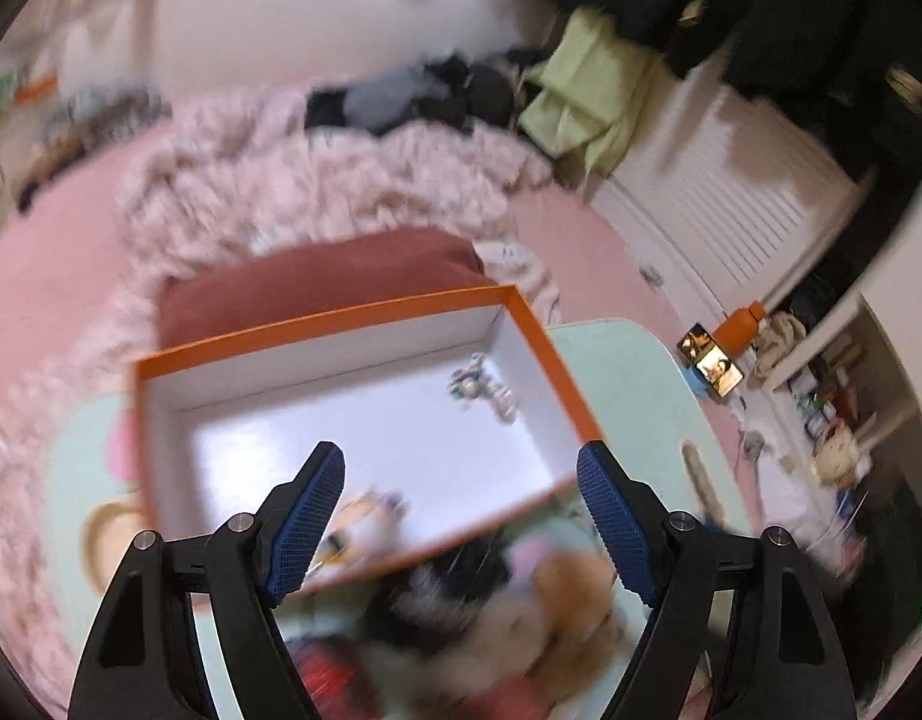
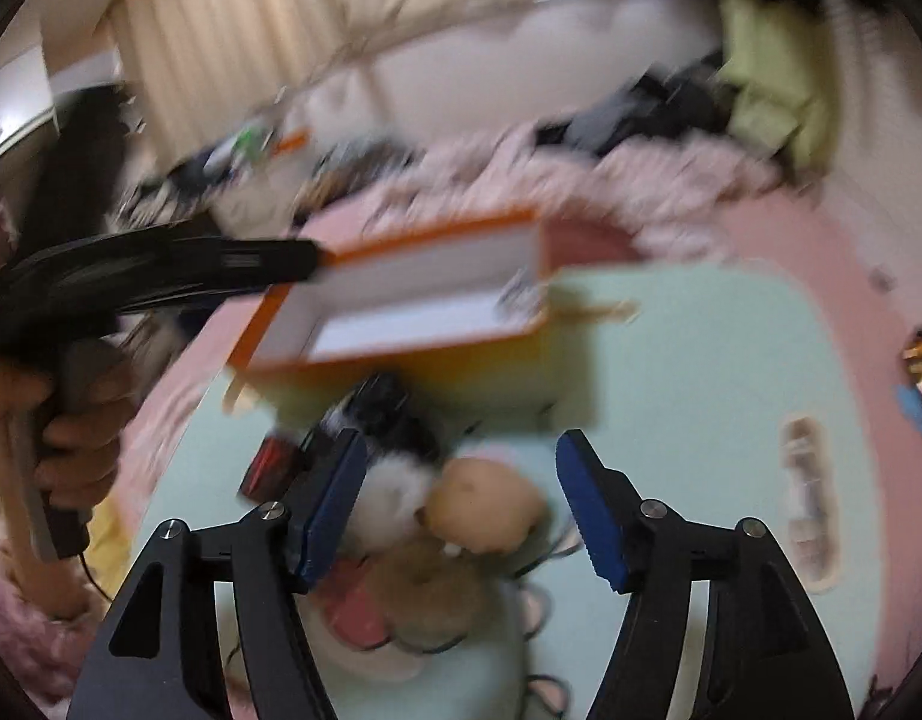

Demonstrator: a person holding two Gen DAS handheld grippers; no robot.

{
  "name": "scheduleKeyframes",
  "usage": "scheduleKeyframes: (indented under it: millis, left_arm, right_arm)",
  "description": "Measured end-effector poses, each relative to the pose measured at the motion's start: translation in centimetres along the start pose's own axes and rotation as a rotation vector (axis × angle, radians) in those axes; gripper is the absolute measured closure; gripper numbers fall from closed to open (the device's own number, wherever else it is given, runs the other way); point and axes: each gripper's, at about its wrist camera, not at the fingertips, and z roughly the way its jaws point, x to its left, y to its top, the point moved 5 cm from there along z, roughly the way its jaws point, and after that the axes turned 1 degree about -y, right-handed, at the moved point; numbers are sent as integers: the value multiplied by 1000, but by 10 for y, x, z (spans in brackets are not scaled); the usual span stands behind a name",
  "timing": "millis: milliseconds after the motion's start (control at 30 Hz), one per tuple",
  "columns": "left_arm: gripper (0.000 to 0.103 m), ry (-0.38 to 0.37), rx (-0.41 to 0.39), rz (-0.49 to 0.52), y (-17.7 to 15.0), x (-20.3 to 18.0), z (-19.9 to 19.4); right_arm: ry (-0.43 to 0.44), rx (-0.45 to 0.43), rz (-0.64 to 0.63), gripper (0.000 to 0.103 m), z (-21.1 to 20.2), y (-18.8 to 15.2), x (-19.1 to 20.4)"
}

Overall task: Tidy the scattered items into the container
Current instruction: 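Carry the tan plush ball out and release it on the table, then reach into the box and grasp the beaded keychain with the left gripper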

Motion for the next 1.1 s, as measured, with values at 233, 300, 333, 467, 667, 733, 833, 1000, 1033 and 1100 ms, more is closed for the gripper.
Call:
scheduleKeyframes:
  millis: [233,300,333,467,667,733,833,1000,1033,1100]
  left_arm:
    - [55,12,175,-148,19,4,87]
    - [64,21,179,-167,19,7,96]
    - [70,4,182,-185,20,7,100]
    - [70,-35,204,-227,19,4,112]
    - [95,-38,222,-192,15,-3,118]
    - [95,-17,204,-152,12,-4,115]
    - [95,18,184,-83,9,-2,110]
    - [95,2,128,-18,11,1,79]
    - [95,-11,105,-6,11,0,67]
    - [95,-50,55,20,8,-6,38]
  right_arm:
    - [68,-30,82,37,-13,-1,-19]
    - [68,-25,88,37,-12,-1,-19]
    - [72,-23,96,37,-11,-1,-22]
    - [82,-13,117,37,-11,-6,-25]
    - [94,3,135,37,-8,-10,-27]
    - [90,4,142,37,-8,-11,-29]
    - [90,8,158,37,-7,-12,-32]
    - [91,7,161,37,-7,-12,-35]
    - [92,9,160,37,-7,-12,-35]
    - [91,8,156,37,-8,-13,-35]
